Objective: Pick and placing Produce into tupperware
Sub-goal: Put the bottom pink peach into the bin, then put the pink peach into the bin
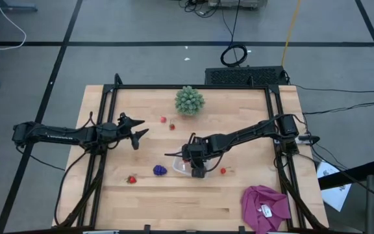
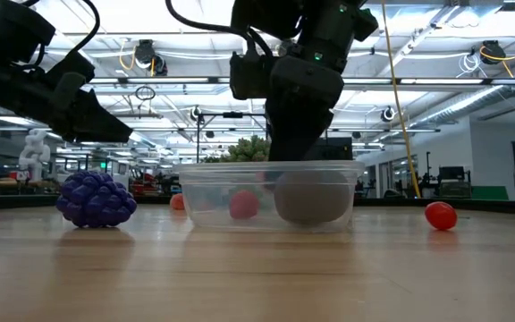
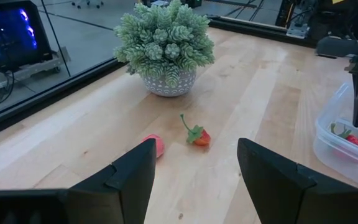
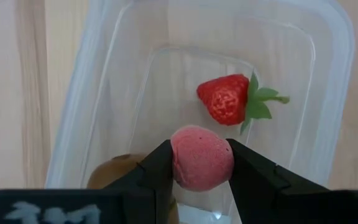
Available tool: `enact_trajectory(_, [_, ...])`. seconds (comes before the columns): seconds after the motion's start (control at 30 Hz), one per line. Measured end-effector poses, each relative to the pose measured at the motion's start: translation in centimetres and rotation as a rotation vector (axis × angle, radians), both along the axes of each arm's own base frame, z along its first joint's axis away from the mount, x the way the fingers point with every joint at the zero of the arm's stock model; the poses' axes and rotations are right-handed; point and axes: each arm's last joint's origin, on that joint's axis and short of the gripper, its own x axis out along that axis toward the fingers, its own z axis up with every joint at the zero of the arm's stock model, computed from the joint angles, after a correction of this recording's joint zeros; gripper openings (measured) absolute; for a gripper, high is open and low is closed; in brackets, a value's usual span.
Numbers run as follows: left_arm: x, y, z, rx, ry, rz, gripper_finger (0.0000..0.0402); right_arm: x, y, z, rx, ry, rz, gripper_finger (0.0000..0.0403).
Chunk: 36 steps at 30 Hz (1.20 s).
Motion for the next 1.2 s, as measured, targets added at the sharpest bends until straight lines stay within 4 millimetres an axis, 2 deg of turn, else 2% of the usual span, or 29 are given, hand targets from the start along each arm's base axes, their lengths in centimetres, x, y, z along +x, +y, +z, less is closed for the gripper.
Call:
enact_trajectory(0.57, [0.0,0.0,0.0,0.0,0.0,0.0,0.023,-0.41,-0.09,-0.93,-0.012,0.007,0.023,0.0129])
enact_trajectory(0.93, [0.0,0.0,0.0,0.0,0.0,0.0,0.023,-0.18,-0.18,-0.84,-0.02,-0.018,0.044,0.0201])
enact_trajectory(1.2, [0.0,-0.01,0.0,0.0,0.0,-0.001,0.023,0.07,-0.16,-0.21,-0.03,-0.02,0.068,0.0212])
